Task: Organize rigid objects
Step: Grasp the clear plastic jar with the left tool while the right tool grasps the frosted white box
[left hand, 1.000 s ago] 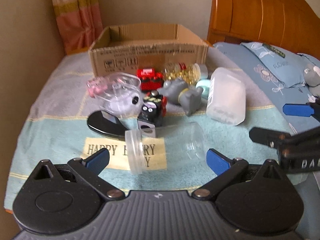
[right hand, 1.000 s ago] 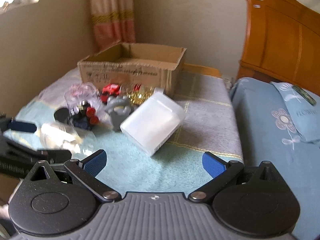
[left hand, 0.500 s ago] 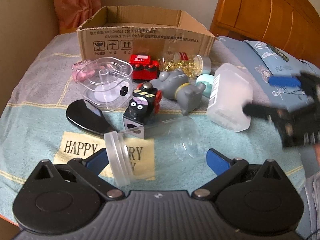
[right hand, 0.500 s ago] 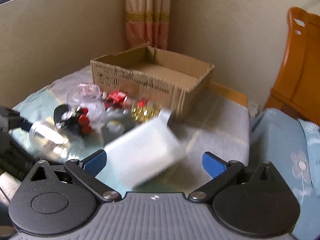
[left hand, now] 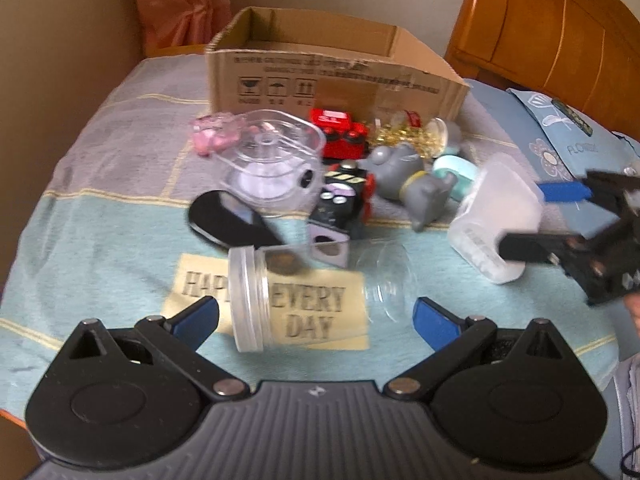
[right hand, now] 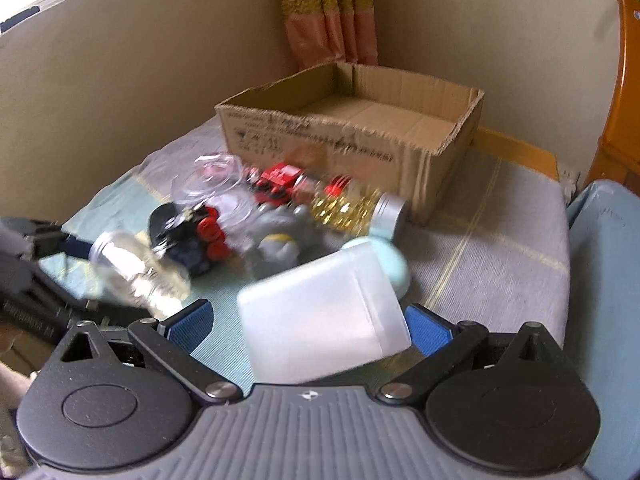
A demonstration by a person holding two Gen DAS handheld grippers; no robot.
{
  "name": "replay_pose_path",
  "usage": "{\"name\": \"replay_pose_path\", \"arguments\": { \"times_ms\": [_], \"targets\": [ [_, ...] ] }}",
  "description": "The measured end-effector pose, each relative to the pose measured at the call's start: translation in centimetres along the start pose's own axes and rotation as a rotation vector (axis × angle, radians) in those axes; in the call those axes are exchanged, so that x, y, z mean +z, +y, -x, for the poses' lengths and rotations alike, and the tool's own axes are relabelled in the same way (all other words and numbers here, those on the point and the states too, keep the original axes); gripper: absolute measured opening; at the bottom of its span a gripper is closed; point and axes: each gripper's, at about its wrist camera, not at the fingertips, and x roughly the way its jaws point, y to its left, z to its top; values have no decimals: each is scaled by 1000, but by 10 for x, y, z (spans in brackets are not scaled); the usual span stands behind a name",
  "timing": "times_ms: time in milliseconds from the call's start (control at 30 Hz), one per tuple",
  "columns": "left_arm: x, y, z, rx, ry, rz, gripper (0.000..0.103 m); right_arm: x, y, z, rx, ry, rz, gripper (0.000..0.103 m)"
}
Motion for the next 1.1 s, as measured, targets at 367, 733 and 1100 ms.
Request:
{"name": "replay_pose_path", "arguments": {
  "times_ms": [367,733,1100],
  "targets": [
    [0,25,13,51,-15,-19,102,-11,42,-2,-117,73,-16,103],
    [-1,18,-8,39,18,-68,102,-15,49,-38,-262,174,-123,103],
    [5,19,-16,67,8,-103,103,-5,46,-47,-311,186,-180,103]
  ]
}}
